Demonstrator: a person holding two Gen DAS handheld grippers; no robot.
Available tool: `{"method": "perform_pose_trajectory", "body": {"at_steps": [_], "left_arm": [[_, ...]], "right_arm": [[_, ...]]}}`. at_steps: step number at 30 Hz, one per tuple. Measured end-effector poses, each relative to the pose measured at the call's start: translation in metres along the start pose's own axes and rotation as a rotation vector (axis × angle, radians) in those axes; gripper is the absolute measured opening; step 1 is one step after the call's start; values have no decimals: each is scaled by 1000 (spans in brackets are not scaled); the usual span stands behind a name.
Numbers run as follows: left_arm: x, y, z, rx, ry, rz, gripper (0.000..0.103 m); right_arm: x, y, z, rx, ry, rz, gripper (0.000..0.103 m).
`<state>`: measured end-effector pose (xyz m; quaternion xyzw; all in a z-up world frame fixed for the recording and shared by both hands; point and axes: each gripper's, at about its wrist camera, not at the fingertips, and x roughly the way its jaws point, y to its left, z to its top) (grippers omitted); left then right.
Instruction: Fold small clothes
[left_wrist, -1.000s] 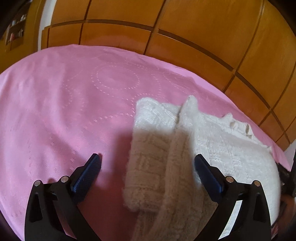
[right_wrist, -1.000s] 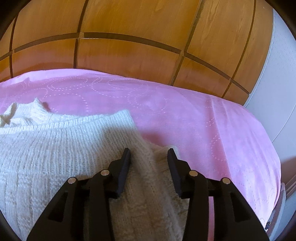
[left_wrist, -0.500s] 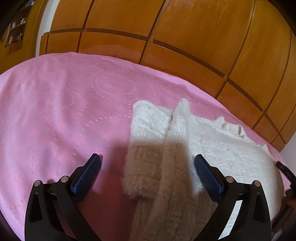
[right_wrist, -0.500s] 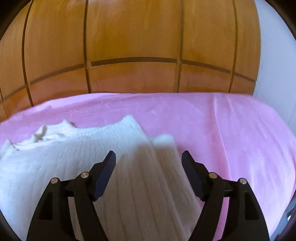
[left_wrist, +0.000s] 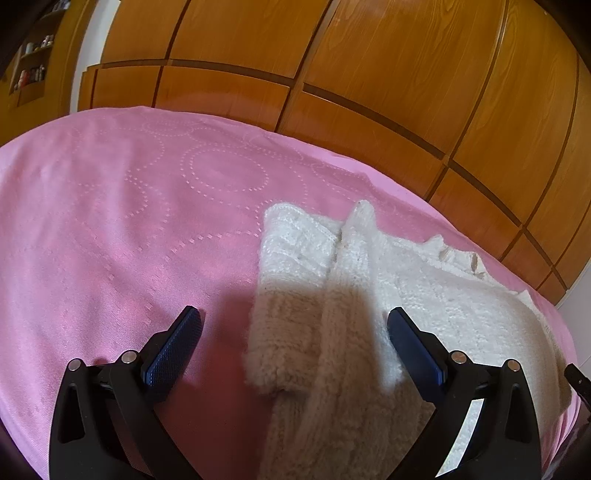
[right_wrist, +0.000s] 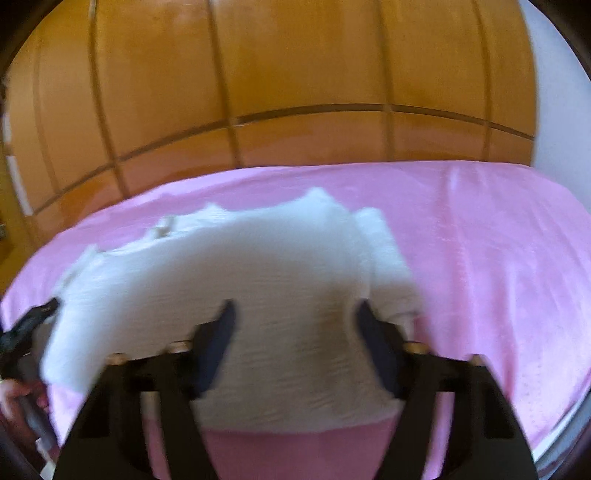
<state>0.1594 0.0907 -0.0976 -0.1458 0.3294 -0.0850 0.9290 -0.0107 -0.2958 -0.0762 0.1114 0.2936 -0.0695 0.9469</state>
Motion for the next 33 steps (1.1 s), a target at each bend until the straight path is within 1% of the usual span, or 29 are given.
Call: {"method": "perform_pose_trajectory", "body": {"at_steps": [1,2,3,4,5,9,11,12,14,16,20,24,27,30,32,33], "left_arm": [[0,0,0,0,-1,0,99],[0,0,0,0,-1,-1,99],[0,0,0,-1,-1,-1,99],[0,-1,0,-1,-2,-3,99],[-1,-1,0,-1,-2,-4,99],[-2,0,-1,-3,-12,-12,99],[-4,1,-2,-8,-17,-19,99],[-4,1,-2,-11,-17,-21,99],[-7,2,-1,-23,-7,-3,99],[-11,1,-2,-26,11,20,99],[-23,6,-6,-74,4,6,99],[-18,5,-3,-49,55,6,99],[-14,7,-1,-84,72,2,98],[-5,1,3,-65,113,-6,90],[-3,-1,3,-78,127,-22,80],[-2,-1,4,-94,138,-45,76]], "right_arm": [[0,4,1,-4,18,40,26],[2,9,0,-3,50,91,17],[4,12,-1,2,69,121,12],[7,14,-4,12,90,152,3],[9,16,-5,19,105,166,2],[14,21,-13,37,143,223,0],[26,23,-20,38,200,261,0],[34,25,-26,33,236,264,0],[37,23,-31,38,227,266,0],[38,24,-29,33,230,257,0],[40,29,-30,-15,209,236,0],[40,29,-32,-10,193,231,0],[40,27,-33,-2,187,239,0],[38,24,-35,11,183,247,0],[37,22,-36,16,180,252,0],[36,22,-36,17,179,253,0]]}}
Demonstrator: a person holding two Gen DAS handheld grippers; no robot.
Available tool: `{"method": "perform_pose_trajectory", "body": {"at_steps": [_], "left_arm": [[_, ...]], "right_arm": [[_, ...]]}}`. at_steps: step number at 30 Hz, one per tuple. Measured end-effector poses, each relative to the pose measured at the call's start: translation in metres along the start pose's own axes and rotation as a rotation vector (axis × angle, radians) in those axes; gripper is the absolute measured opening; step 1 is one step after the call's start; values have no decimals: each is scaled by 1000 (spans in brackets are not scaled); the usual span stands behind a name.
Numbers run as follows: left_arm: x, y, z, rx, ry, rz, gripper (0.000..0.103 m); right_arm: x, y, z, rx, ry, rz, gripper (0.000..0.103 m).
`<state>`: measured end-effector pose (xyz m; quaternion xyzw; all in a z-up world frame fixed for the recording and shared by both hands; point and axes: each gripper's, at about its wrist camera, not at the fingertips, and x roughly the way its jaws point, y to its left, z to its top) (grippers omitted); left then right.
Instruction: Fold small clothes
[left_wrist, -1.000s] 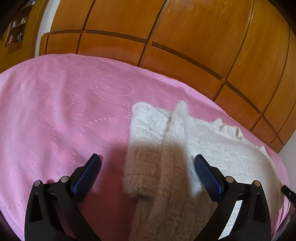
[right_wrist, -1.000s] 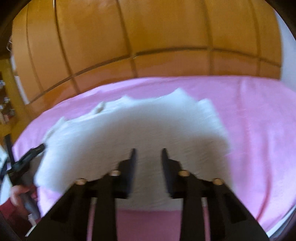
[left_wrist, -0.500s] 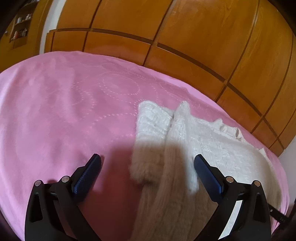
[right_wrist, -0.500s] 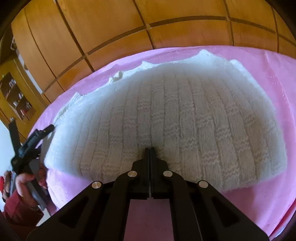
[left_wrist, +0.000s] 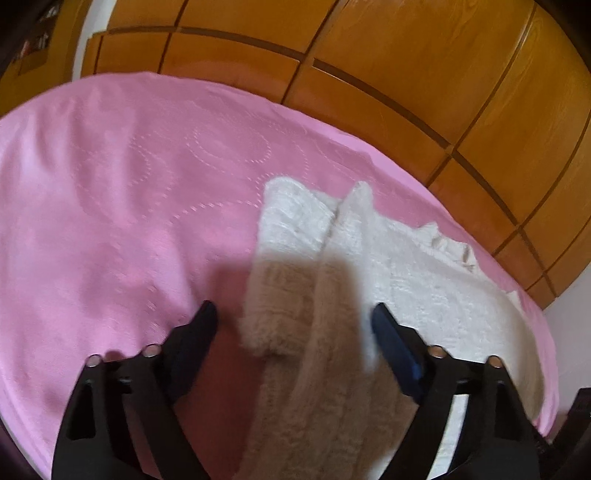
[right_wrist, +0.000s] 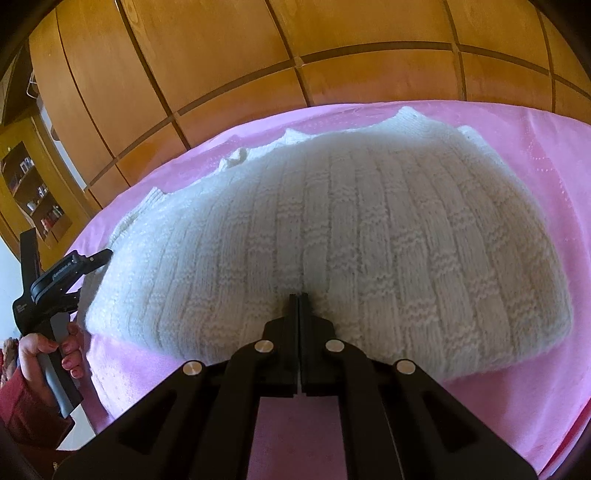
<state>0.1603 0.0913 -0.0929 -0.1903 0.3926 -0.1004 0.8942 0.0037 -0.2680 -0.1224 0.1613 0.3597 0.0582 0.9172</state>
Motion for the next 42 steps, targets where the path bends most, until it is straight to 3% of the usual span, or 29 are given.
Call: {"method": "perform_pose_trajectory", "body": {"at_steps": [3,7,10,18,23,28,32,38,42], "left_arm": [[3,1,2,-59,34,-54,62],[8,7,6,-171,86,-132,34],[4,3,9,-205,83,-158,26],[-40,-67,27,-32,-45,-212,22],[-57,-98,34,3,-73,-263,21],[-70,-119,39,10,-73,-328,20],[-74,-140,44,18,-58,-383,20],[-69,-182,41,50,-19,-459,20],[-60,-212,33,77,17,-490,20]], "right_arm": [[-1,0,1,6,-4,6,0],[-3,-2,0,15,-6,11,0],[-5,-3,-1,22,-7,16,0],[-9,-6,-3,38,-12,35,0],[-12,-9,-3,71,-18,59,0],[-28,-21,1,157,-45,117,3],[-51,-34,3,162,-96,85,16],[-59,-57,-7,163,-56,-11,15],[-52,-70,-14,186,-43,37,15]]}}
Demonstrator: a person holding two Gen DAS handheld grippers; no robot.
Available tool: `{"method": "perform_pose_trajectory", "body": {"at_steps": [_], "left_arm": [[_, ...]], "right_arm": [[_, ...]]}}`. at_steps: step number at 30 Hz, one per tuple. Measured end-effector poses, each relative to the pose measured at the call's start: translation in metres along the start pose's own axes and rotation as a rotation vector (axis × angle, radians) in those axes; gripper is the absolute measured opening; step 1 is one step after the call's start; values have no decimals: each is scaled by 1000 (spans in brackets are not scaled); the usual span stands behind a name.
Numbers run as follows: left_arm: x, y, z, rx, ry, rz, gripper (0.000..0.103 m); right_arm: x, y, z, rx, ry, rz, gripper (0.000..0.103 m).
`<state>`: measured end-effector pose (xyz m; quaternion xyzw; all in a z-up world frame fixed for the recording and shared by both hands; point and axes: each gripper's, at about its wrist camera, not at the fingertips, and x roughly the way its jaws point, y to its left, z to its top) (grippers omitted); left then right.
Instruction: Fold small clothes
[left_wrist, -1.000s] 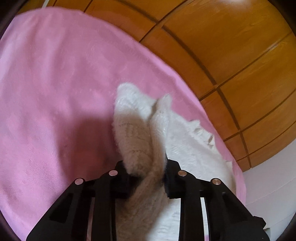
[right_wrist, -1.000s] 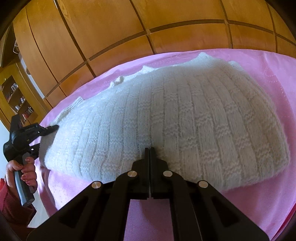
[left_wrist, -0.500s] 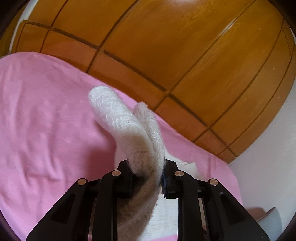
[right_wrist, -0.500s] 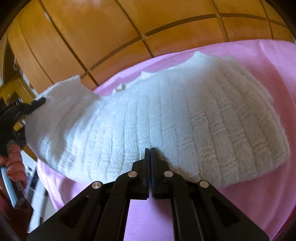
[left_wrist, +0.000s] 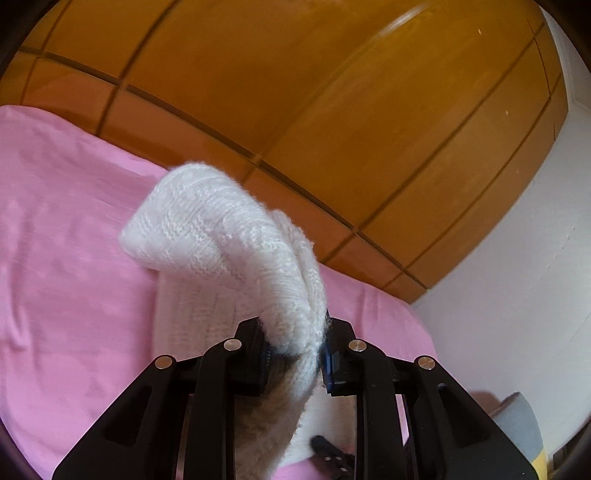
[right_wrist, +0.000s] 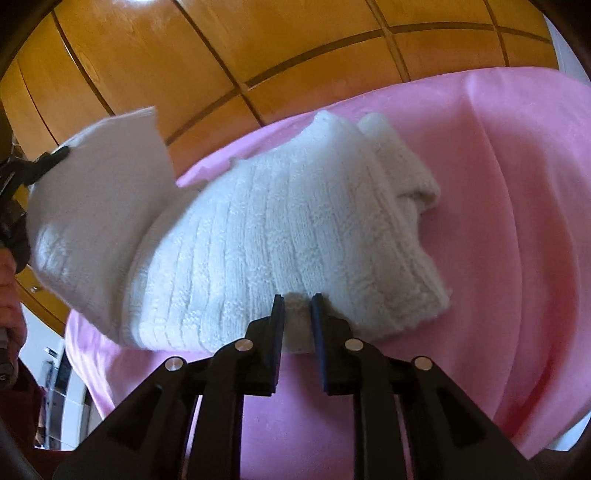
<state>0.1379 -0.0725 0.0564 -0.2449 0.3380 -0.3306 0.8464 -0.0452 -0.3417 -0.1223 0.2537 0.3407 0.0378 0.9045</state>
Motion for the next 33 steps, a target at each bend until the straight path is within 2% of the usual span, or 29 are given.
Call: {"method": "perform_pose_trajectory", "body": {"at_steps": [5,12,15,21,26,29,30,32,33], "left_arm": [[24,-19,-5,19,46,-21,20],[67,-42,-15,58,115,-37,20],[88,-59,-25,100,161,-53,15],[130,-80,-50,185,244,-47,13],[153,-76,-65,174,316,-31,13],[142,-67,-65,125,314,-104,14],[133,-62,-62,95,302,-136,19],[113,-55,-57,66,239,-153,62],[98,-49,-53,57,175,-151,69]], "right_arm": [[2,-2,-2,-1,-13,13,15],[-1,-13,-4,54,-24,78,15],[-3,-18,-5,52,-26,93,15],[-7,-20,-8,37,-31,109,15],[-5,-24,-8,37,-31,127,15],[-5,-29,-8,47,-26,152,15],[-4,-30,-7,49,-23,160,15],[-4,-33,-6,47,-17,169,15],[-3,-33,-5,44,-13,172,15]]}}
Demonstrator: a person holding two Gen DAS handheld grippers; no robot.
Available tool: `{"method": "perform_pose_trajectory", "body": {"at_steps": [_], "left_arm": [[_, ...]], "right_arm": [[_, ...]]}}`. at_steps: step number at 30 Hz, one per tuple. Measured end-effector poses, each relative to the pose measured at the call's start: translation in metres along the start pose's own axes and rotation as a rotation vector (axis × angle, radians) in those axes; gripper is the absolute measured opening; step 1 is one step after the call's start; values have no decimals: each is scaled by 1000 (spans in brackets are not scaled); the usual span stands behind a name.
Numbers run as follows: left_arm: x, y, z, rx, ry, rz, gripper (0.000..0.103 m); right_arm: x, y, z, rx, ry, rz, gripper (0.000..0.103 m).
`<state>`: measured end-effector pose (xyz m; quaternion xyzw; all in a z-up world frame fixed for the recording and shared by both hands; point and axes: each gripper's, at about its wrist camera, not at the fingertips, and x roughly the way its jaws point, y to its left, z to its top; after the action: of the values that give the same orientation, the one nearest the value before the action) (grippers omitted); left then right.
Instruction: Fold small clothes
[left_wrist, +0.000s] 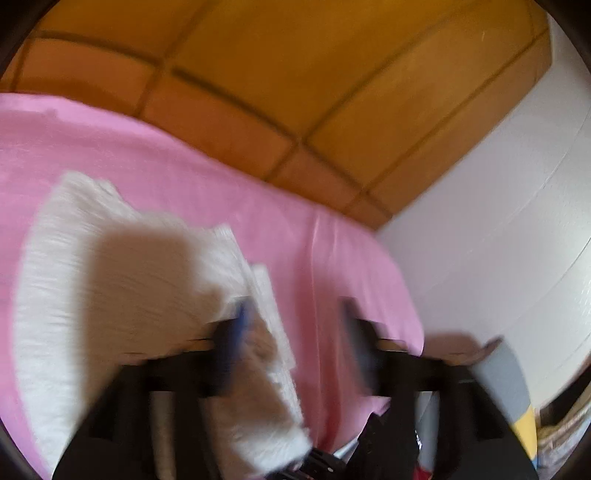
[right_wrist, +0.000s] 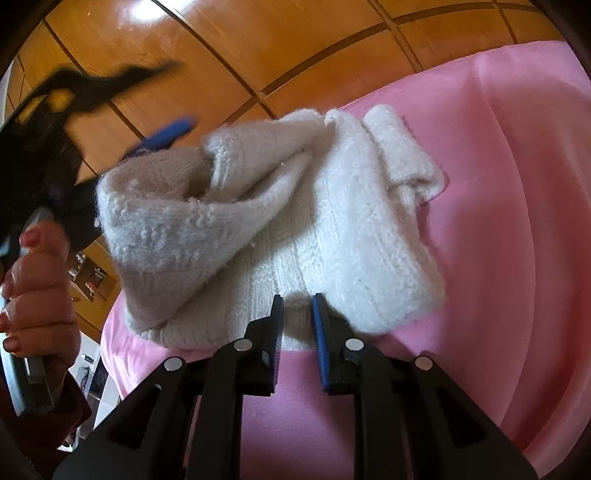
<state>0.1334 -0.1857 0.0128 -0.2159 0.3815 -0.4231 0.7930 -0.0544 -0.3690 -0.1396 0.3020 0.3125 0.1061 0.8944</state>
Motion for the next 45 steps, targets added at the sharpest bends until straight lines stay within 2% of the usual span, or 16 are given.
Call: {"method": "perform_pose_trajectory", "body": {"at_steps": [3,5,8,10,13,16,20,24,25,29,32,34,36,38,40,45], "left_arm": [[-35,9,1,19,-117,67,72],[-54,25,0,33,-177,196,72],[-66,53,-6,17,-189,398,72],[-75,81,-17,-57,-183,452,72],[-81,107,-31,-141,-159,452,72],[-55,115,-38,-132,-38,401,72],[-15,88,-43,68,89,388,72],[15,60,-53,306,156,464,73],[18,58,-54,328,161,474,74],[22,64,-52,277,191,448,75],[24,70,-50,256,207,432,75],[26,68,-53,267,198,447,76],[28,67,-54,275,188,466,76],[27,63,-55,276,183,480,76],[29,58,-55,275,186,490,76],[31,46,-55,294,185,484,81]], "right_arm": [[1,-3,4,-12,8,2,15],[2,-3,5,-17,10,-1,15],[2,-2,6,-9,12,-4,15],[2,-1,6,6,15,-5,15],[3,-2,8,38,19,-4,15],[2,-8,14,74,27,12,18],[-14,-23,26,220,-25,143,51],[-29,-39,43,333,-81,271,71],[-28,-47,48,382,-71,320,80],[-19,-61,63,486,-22,440,82],[-11,-67,75,546,-21,503,92],[2,-68,85,574,10,485,92],[14,-62,96,540,54,377,81],[19,-50,108,447,83,251,22],[19,-34,119,330,81,144,18],[-16,-6,125,140,-86,78,16]]}}
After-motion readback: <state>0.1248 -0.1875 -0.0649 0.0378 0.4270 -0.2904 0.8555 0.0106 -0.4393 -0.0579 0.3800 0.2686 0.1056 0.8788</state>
